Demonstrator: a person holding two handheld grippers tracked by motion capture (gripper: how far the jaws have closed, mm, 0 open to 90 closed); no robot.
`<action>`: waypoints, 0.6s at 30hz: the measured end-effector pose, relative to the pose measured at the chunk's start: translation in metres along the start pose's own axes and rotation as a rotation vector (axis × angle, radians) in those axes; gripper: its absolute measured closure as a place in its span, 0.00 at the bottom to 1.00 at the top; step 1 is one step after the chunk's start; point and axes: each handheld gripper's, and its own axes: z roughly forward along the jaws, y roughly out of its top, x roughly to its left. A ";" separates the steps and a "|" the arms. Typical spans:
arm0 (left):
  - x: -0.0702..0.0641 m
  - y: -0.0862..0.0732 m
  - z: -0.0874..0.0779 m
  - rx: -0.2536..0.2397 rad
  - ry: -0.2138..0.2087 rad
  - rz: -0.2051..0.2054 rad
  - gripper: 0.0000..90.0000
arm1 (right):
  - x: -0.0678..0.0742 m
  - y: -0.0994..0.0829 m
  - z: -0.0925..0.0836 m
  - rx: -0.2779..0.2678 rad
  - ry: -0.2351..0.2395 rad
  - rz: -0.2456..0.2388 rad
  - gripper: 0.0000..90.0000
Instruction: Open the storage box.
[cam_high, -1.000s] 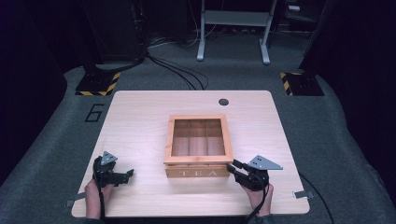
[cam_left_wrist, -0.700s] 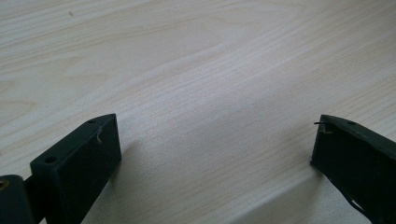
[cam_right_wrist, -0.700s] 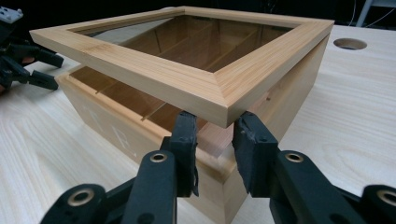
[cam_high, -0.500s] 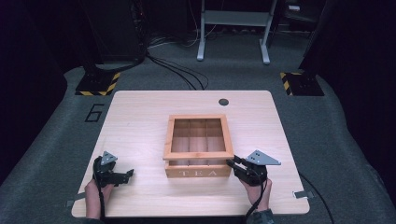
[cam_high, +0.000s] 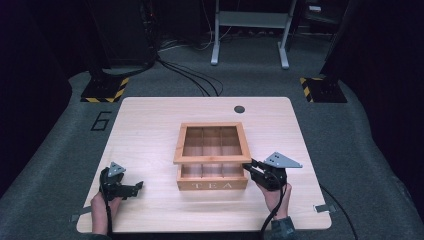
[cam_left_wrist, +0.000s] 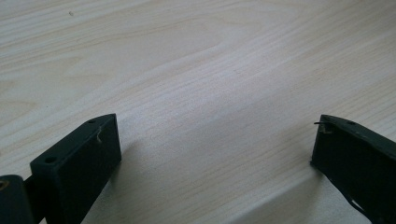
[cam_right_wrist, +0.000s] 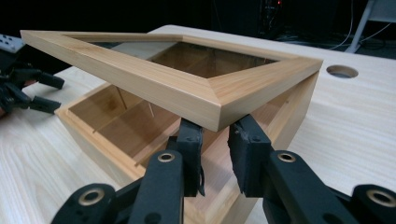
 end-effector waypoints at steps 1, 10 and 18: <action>0.000 0.000 0.000 0.003 -0.002 0.001 0.01 | -0.001 0.003 0.000 0.003 0.005 -0.006 0.82; 0.000 0.000 0.000 0.001 0.000 0.001 0.01 | -0.003 0.019 0.005 0.005 0.006 -0.022 0.83; 0.000 0.000 0.000 0.004 -0.003 -0.003 0.01 | -0.007 0.037 0.007 -0.008 0.004 -0.041 0.83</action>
